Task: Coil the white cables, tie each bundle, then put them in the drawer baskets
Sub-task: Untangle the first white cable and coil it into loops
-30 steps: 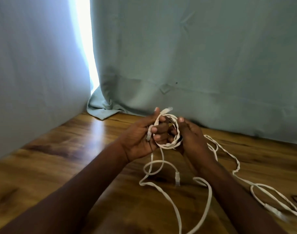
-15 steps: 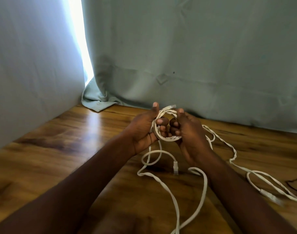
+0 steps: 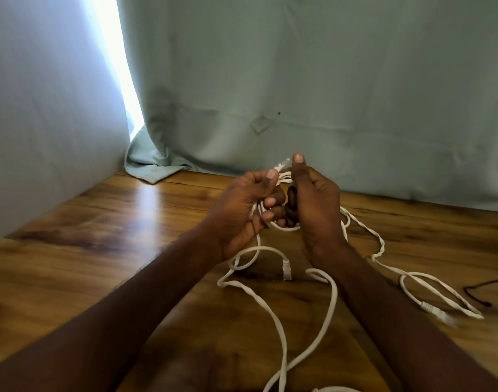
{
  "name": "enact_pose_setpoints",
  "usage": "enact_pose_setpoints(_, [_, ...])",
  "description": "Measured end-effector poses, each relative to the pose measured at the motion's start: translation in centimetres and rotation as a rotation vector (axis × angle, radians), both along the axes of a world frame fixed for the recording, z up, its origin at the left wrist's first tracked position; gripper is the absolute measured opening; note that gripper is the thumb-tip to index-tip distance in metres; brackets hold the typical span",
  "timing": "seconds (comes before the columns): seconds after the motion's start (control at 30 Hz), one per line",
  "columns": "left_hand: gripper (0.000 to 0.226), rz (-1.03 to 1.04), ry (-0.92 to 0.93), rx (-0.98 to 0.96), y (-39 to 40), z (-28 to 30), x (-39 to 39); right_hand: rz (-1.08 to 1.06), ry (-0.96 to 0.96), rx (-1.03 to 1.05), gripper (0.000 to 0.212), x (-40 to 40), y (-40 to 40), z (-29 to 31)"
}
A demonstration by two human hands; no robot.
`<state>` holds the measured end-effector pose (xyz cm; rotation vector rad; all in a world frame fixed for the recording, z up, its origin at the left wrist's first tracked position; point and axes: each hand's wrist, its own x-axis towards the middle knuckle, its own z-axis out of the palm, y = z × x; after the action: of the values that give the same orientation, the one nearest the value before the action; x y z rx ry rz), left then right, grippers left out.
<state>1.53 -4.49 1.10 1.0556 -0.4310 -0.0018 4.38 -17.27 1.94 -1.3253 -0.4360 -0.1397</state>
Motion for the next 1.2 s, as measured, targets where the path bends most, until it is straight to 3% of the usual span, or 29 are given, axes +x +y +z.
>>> enact_pose_setpoints(0.13, [0.026, -0.011, -0.012, 0.017, 0.5, -0.2, 0.3, 0.040, -0.037, -0.029, 0.039, -0.6, 0.4, 0.2])
enact_pose_setpoints(0.33, [0.027, -0.007, -0.003, 0.206, 1.2, 0.6, -0.4, 0.034, -0.050, -0.022, 0.025, -1.0, 0.5, -0.1])
enact_pose_setpoints(0.57, [0.051, -0.126, 0.102, 0.039, 0.4, 0.1, -0.2, -0.012, -0.013, 0.086, 0.027, -0.2, -0.5, -0.1])
enact_pose_setpoints(0.9, [0.031, -0.238, 0.071, -0.076, 0.0, 0.3, -0.8, -0.132, -0.235, -0.056, 0.022, 1.6, -0.9, -0.5])
enact_pose_setpoints(1.0, [0.026, -0.201, 0.062, -0.143, -0.1, 0.4, -0.7, -0.042, -0.218, -0.063, 0.025, 1.7, -0.8, -0.7])
enact_pose_setpoints(1.2, [0.040, -0.103, 0.149, -0.285, 2.9, 0.3, 0.3, 0.458, 0.172, 0.239, 0.042, 1.5, 0.7, -0.9])
